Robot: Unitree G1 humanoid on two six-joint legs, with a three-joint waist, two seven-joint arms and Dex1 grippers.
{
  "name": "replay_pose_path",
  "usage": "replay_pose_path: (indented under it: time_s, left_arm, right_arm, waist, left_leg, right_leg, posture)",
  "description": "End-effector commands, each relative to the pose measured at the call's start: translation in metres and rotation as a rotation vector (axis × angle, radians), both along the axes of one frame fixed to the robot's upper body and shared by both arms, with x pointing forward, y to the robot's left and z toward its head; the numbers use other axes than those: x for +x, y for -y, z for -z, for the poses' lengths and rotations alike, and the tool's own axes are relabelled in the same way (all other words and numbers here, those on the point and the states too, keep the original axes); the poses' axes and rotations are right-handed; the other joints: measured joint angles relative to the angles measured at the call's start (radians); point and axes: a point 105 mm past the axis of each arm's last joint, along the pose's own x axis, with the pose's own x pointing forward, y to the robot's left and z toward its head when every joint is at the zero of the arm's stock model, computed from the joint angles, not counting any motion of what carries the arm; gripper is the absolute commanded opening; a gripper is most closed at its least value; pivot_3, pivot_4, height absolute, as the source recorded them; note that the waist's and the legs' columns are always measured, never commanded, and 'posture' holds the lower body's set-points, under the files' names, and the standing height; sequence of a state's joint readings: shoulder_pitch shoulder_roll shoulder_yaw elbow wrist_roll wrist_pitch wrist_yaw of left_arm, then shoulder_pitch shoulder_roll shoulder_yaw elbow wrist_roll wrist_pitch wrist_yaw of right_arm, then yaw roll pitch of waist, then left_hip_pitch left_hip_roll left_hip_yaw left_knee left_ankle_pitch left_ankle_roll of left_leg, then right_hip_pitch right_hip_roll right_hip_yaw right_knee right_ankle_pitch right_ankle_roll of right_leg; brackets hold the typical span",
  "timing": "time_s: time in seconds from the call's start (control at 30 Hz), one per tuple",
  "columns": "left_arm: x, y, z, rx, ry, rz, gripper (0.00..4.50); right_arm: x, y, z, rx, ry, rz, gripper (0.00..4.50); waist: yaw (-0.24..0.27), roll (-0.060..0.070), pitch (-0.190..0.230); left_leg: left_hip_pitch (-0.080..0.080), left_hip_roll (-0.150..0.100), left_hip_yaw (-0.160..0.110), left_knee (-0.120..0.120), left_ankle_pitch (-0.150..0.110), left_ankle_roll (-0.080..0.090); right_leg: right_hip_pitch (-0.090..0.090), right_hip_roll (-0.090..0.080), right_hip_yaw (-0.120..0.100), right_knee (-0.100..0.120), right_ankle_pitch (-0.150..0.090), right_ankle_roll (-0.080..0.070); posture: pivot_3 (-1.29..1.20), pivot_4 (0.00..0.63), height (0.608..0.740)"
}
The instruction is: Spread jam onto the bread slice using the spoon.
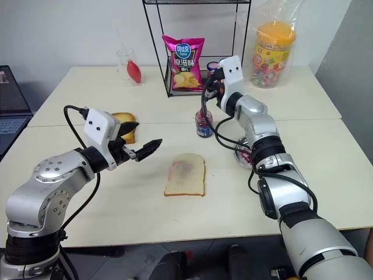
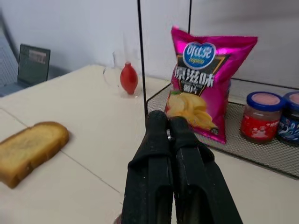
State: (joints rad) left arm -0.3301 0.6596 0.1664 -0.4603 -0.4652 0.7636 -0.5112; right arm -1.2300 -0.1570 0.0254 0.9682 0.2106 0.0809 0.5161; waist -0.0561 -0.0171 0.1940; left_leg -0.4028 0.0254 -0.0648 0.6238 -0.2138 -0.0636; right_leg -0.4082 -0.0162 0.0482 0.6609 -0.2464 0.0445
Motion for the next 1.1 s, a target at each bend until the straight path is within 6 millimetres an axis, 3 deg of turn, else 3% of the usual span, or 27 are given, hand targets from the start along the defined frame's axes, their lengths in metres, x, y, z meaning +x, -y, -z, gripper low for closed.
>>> replay_pose_path:
  time_s: [0.03,0.27,0.43,0.83,1.1]
  left_arm:
    - [-0.001,-0.001,-0.011,-0.003,0.045,-0.010,4.50]
    - [0.001,-0.005,-0.009,0.004,0.046,-0.029,4.50]
    - [0.002,-0.005,-0.009,0.010,0.049,-0.034,4.50]
    - [0.004,-0.003,-0.007,0.024,0.053,-0.032,4.50]
    - [0.006,-0.001,-0.004,0.029,0.054,-0.027,4.50]
  right_arm:
    - [-0.003,-0.009,-0.013,-0.067,0.099,-0.024,0.01]
    - [0.000,-0.010,0.001,-0.138,0.123,0.011,0.01]
    - [0.003,-0.012,0.014,-0.073,0.004,0.009,0.01]
    - [0.010,-0.005,0.004,0.196,-0.188,0.057,0.01]
    - [0.015,0.010,-0.004,0.401,-0.313,0.098,0.01]
  waist:
    - [0.000,0.000,0.000]
    - [-0.001,0.000,0.000]
    - [-0.001,0.000,0.000]
    - [-0.001,0.000,0.000]
    - [-0.001,0.000,0.000]
  left_leg:
    - [0.000,0.000,0.000,0.000,0.000,0.000]
    - [0.000,0.000,0.000,0.000,0.000,0.000]
    - [0.001,0.000,0.000,0.000,0.000,0.000]
    - [0.001,0.000,0.000,0.000,0.000,0.000]
    - [0.001,0.000,-0.001,0.000,0.000,0.000]
  right_leg:
    - [0.000,0.000,0.000,0.000,0.000,0.000]
    - [0.000,0.000,0.000,0.001,0.000,0.000]
    - [0.000,0.000,0.000,0.002,0.000,0.000]
    - [0.000,0.000,0.000,0.002,0.000,-0.001]
    - [0.000,0.000,-0.001,0.002,-0.001,-0.002]
  posture:
    - [0.00,0.150,0.740]
    - [0.00,0.150,0.740]
    - [0.00,0.150,0.740]
    - [0.00,0.150,0.740]
    - [0.00,0.150,0.740]
